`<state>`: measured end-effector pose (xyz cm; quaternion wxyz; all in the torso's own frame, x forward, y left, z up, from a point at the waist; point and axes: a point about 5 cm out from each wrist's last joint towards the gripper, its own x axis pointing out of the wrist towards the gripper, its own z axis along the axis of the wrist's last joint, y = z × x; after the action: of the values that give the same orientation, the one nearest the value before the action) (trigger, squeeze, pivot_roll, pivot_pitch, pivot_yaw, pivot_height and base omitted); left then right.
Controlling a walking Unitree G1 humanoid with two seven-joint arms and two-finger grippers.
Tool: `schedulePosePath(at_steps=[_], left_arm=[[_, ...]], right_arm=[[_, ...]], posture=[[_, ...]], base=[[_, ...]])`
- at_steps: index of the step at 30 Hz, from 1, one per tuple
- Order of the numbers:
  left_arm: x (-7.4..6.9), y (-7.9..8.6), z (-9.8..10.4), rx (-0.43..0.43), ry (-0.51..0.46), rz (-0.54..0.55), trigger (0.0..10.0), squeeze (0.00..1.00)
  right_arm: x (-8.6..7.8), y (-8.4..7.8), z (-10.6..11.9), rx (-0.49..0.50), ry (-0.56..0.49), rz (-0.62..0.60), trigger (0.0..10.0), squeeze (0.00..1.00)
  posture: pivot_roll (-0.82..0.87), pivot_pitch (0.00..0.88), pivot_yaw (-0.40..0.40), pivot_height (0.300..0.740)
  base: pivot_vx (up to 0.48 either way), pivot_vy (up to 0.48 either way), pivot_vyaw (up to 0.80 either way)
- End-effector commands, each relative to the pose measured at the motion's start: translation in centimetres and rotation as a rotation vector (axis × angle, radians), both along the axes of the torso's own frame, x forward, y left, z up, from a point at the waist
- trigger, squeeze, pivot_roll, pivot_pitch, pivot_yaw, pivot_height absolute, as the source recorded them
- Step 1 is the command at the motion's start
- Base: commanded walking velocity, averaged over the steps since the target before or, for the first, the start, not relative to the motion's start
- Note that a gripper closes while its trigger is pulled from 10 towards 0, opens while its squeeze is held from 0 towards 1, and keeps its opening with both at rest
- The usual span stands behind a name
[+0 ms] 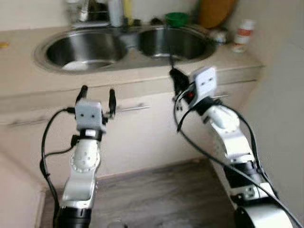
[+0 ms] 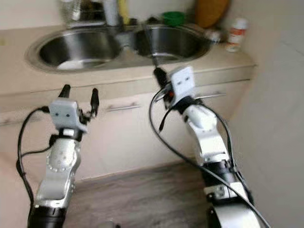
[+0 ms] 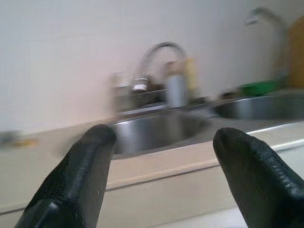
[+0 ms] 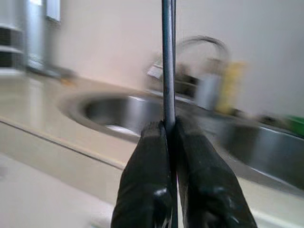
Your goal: Kitchen organization
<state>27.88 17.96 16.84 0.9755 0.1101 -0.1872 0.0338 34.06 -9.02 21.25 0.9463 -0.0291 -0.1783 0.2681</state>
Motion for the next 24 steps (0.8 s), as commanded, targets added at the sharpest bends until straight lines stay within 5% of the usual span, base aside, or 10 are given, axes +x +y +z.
schedulePosePath(at_steps=[1,6,14,24], left_arm=[[-0.1,-0.7,0.3,0.000,-0.026,-0.026,10.0,0.00],[-0.2,-0.7,0.5,-0.001,-0.034,-0.028,10.0,0.00],[-0.2,-0.7,0.7,0.001,-0.049,-0.038,10.0,0.00],[-0.2,-0.8,0.9,0.003,-0.055,-0.046,10.0,0.00]], right_arm=[[0.2,-0.8,1.2,0.046,-0.036,-0.021,10.0,0.00],[0.4,-1.0,1.3,0.065,-0.034,-0.041,10.0,0.00],[0.5,-0.5,1.9,0.003,-0.092,-0.057,10.0,0.00],[1.2,-0.4,3.2,0.088,-0.090,-0.053,10.0,0.00]], posture=[[0.00,0.000,-0.031,0.740],[0.00,0.000,-0.030,0.740],[0.00,0.000,-0.028,0.740],[0.00,0.000,-0.029,0.740]], base=[[0.000,0.000,0.00],[0.000,0.000,0.00],[0.432,0.000,0.20],[0.471,0.000,0.45]])
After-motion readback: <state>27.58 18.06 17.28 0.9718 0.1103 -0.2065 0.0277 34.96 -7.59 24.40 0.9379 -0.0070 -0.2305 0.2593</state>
